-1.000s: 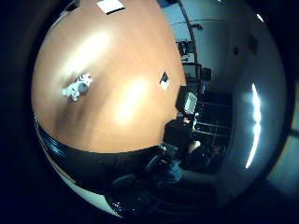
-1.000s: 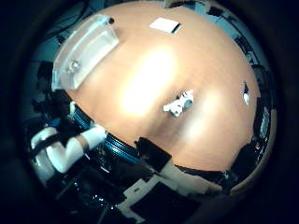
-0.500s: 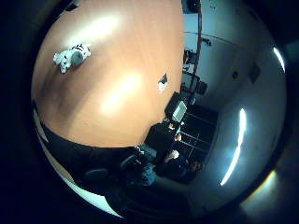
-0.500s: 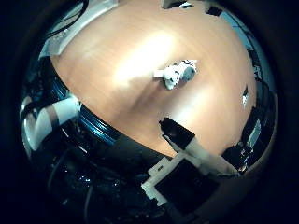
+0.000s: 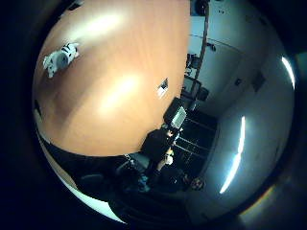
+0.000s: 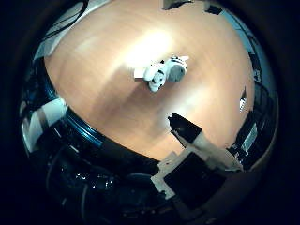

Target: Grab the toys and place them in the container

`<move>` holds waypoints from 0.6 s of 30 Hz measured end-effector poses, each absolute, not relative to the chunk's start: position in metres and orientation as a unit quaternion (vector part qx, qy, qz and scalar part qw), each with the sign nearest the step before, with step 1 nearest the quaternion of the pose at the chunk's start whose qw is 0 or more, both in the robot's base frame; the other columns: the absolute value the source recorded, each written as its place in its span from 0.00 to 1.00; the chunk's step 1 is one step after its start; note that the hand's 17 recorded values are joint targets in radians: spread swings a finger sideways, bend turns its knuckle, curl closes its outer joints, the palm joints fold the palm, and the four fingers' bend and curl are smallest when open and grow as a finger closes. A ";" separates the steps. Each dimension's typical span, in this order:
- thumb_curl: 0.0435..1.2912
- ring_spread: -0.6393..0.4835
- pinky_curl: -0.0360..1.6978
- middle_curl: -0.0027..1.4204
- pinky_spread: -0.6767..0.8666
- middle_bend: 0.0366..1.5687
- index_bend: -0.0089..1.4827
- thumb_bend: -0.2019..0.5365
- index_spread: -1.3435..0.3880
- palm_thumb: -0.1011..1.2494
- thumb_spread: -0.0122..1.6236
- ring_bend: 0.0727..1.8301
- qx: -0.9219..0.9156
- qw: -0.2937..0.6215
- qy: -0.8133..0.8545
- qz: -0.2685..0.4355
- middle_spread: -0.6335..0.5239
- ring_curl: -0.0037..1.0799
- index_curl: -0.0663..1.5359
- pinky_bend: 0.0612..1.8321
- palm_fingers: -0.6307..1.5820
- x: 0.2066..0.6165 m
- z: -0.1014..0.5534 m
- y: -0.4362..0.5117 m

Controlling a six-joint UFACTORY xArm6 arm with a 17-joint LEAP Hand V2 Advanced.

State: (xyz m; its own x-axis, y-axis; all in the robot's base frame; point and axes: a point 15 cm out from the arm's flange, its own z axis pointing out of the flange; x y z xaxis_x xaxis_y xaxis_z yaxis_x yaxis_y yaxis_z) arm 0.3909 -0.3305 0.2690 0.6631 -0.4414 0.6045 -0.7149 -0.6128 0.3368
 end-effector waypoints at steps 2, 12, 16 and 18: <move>0.23 0.67 0.18 0.22 0.67 0.10 0.14 0.24 0.47 0.64 0.58 0.07 0.867 0.288 -0.333 0.232 0.47 0.23 0.25 0.07 0.40 0.390 0.261 -0.333; 0.23 0.67 0.17 0.22 0.67 0.10 0.14 0.24 0.47 0.64 0.58 0.07 0.871 0.307 -0.314 0.222 0.47 0.22 0.27 0.07 0.40 0.396 0.237 -0.341; 0.23 0.67 0.17 0.22 0.66 0.10 0.16 0.24 0.47 0.64 0.58 0.07 0.876 0.301 -0.311 0.214 0.47 0.22 0.28 0.07 0.40 0.398 0.224 -0.339; 0.23 0.67 0.17 0.22 0.66 0.10 0.16 0.24 0.47 0.64 0.58 0.07 0.878 0.299 -0.309 0.210 0.47 0.22 0.28 0.07 0.40 0.399 0.217 -0.337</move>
State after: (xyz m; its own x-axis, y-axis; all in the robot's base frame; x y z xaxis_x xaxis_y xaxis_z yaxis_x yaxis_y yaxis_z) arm 0.3992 -0.3375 0.2175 0.7208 -0.4174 0.5534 -0.6682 -0.6306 0.3947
